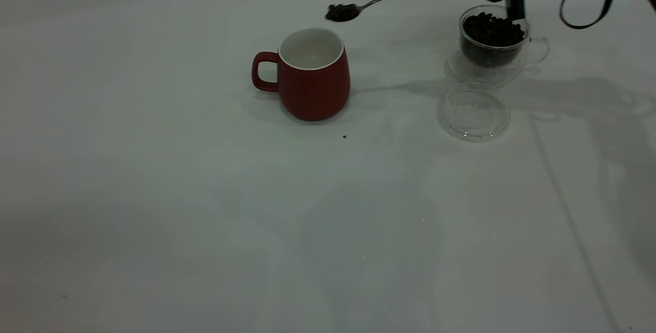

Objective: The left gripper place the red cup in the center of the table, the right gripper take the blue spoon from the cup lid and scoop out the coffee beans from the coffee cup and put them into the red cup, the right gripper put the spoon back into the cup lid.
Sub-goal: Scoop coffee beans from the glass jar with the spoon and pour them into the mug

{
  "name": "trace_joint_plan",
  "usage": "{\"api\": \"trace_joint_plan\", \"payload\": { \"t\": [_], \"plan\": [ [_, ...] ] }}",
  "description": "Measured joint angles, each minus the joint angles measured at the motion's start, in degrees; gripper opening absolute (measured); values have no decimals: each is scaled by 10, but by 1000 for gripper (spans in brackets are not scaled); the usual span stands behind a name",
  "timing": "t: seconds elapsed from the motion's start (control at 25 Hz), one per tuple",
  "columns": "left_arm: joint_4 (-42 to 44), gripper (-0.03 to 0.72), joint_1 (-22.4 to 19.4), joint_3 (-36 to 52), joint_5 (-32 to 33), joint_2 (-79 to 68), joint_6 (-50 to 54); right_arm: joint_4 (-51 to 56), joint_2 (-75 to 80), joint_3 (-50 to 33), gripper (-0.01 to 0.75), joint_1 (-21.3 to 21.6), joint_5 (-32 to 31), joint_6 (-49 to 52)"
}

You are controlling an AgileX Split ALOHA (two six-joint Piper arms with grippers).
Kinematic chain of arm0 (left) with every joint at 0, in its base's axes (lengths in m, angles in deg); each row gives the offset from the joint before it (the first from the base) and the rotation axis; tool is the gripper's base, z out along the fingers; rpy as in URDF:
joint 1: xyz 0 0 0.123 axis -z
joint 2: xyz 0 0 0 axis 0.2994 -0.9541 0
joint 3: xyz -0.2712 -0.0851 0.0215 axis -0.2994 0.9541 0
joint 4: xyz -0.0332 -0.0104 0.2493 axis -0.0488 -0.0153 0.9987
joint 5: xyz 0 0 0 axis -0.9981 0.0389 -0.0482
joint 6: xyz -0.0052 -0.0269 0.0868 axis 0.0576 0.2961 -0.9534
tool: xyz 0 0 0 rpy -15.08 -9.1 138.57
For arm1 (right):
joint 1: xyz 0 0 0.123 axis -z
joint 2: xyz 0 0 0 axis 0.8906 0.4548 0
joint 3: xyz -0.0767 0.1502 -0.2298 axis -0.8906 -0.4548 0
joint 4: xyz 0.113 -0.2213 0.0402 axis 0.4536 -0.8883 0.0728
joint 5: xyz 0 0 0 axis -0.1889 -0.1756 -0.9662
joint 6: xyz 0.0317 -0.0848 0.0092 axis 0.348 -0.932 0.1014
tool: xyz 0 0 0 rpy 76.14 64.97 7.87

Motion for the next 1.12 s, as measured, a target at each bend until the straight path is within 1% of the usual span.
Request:
{"api": "trace_joint_plan", "payload": {
  "t": [0.16, 0.36, 0.48, 0.72, 0.96, 1.12],
  "plan": [
    [0, 587, 0, 0, 0, 0, 0, 4, 0, 0, 105, -21, 12, 0],
    [0, 587, 0, 0, 0, 0, 0, 20, 0, 0, 105, -38, 65, -2],
    [0, 587, 0, 0, 0, 0, 0, 25, 3, 0, 105, -45, 84, -20],
    [0, 587, 0, 0, 0, 0, 0, 29, 3, 0, 105, -54, 124, -96],
    [0, 587, 0, 0, 0, 0, 0, 31, 3, 0, 105, -55, 120, -227],
    [0, 587, 0, 0, 0, 0, 0, 31, 3, 0, 105, -58, 110, -284]
  ]
}}
